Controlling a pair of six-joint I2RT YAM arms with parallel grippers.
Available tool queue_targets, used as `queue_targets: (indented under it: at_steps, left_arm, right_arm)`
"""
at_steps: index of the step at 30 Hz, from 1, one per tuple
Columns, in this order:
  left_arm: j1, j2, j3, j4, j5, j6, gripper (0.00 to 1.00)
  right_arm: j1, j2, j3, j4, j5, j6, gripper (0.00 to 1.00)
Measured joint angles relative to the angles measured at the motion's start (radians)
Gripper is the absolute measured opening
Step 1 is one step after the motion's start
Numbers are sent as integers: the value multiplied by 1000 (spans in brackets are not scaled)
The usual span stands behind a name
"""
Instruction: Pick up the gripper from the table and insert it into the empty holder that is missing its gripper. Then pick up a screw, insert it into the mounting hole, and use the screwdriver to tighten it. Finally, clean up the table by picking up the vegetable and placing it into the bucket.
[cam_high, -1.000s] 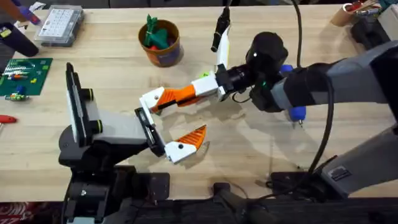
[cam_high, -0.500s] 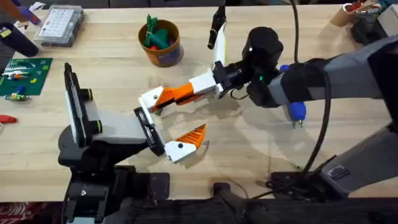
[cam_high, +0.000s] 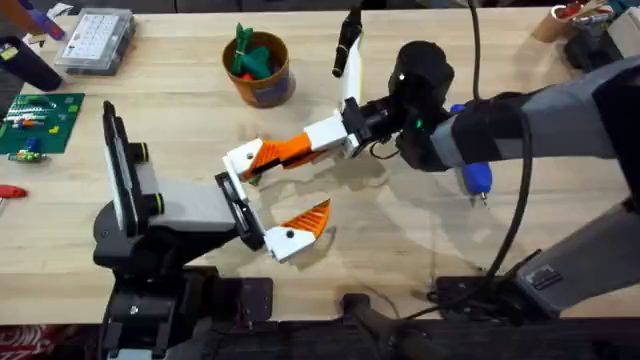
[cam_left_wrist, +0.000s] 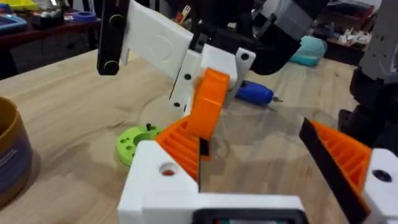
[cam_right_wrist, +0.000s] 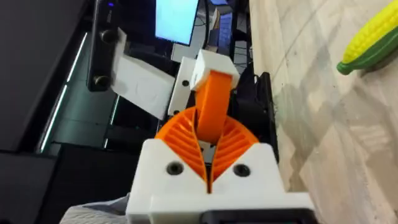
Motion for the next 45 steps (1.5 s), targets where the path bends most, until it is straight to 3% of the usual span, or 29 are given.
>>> queue_targets:
  at_steps: [28,45]
  left_arm:
    - [4,0,0,-1,-11,-10,984]
    - [4,0,0,-1,-11,-10,984]
  right_arm:
    - [-2,57,65,-59,-53,-124,12]
    - [-2,58,68,-59,-56,-120,12]
